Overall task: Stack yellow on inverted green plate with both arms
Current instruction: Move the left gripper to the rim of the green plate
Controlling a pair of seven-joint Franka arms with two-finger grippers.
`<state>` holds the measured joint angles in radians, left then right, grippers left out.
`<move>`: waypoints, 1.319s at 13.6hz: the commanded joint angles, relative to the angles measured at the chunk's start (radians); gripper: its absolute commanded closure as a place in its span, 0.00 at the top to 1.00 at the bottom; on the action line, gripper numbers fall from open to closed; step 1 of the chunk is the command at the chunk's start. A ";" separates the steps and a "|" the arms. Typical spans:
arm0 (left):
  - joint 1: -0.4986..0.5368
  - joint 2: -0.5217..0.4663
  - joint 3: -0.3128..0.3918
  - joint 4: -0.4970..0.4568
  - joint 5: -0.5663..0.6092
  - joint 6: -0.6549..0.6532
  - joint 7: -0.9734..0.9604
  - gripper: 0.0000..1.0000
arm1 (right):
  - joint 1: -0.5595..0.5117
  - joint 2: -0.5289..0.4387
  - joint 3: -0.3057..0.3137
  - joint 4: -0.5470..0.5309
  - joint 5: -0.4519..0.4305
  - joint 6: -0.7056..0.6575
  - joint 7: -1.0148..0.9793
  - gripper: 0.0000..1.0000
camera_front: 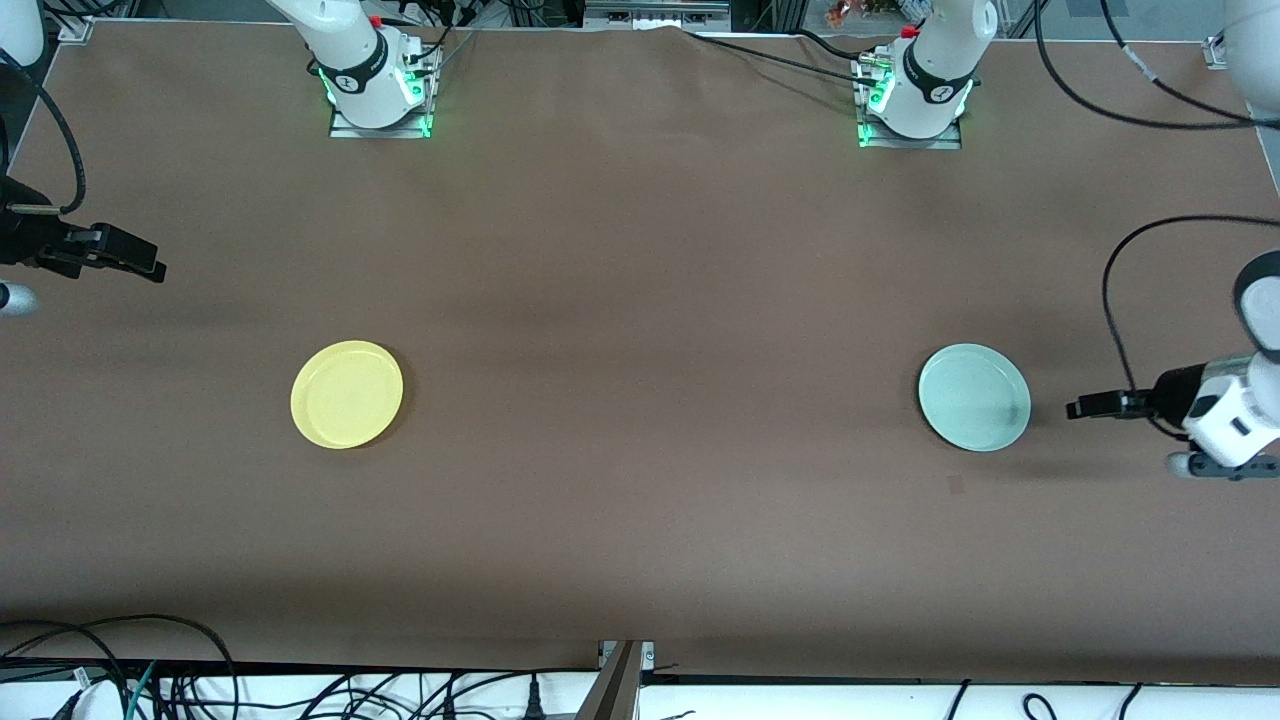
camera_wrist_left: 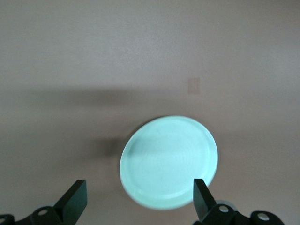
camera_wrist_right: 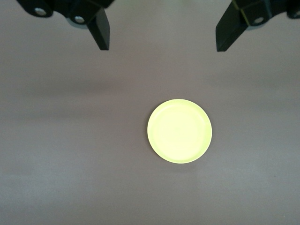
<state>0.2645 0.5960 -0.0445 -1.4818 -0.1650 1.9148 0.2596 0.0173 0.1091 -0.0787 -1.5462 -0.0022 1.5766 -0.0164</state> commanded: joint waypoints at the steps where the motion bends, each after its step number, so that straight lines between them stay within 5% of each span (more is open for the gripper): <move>1: 0.007 0.054 -0.009 -0.021 -0.028 0.105 0.047 1.00 | -0.002 -0.009 0.000 -0.006 0.013 0.002 0.007 1.00; 7: 0.022 0.056 -0.012 -0.123 -0.034 0.215 0.183 1.00 | 0.000 -0.009 0.002 -0.006 0.013 0.002 0.007 1.00; 18: 0.048 -0.074 -0.014 -0.471 -0.099 0.496 0.291 1.00 | 0.000 -0.009 0.000 -0.006 0.013 -0.001 0.007 1.00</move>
<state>0.3148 0.6047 -0.0553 -1.8304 -0.2214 2.3396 0.5122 0.0176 0.1091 -0.0784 -1.5462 -0.0022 1.5772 -0.0163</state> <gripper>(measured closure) 0.000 0.000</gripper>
